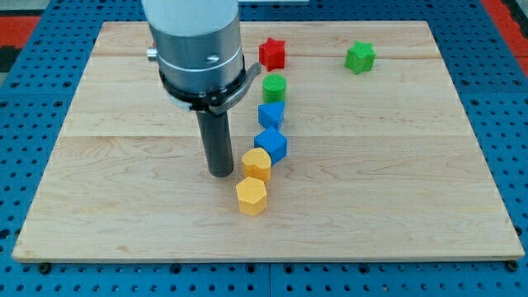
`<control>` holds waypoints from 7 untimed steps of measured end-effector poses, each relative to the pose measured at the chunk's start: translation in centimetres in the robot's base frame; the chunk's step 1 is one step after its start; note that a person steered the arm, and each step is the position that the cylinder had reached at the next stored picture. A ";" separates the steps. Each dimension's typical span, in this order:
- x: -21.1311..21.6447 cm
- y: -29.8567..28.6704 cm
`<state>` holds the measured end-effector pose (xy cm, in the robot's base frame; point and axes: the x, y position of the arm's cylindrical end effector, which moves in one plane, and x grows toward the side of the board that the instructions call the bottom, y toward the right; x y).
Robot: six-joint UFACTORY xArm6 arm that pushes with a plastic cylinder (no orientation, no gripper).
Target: Adjust the yellow blocks in a line
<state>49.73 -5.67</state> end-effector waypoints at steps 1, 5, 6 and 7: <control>-0.6 1.6; 0.9 -1.6; 3.1 -0.5; 4.3 1.4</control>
<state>54.03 -4.29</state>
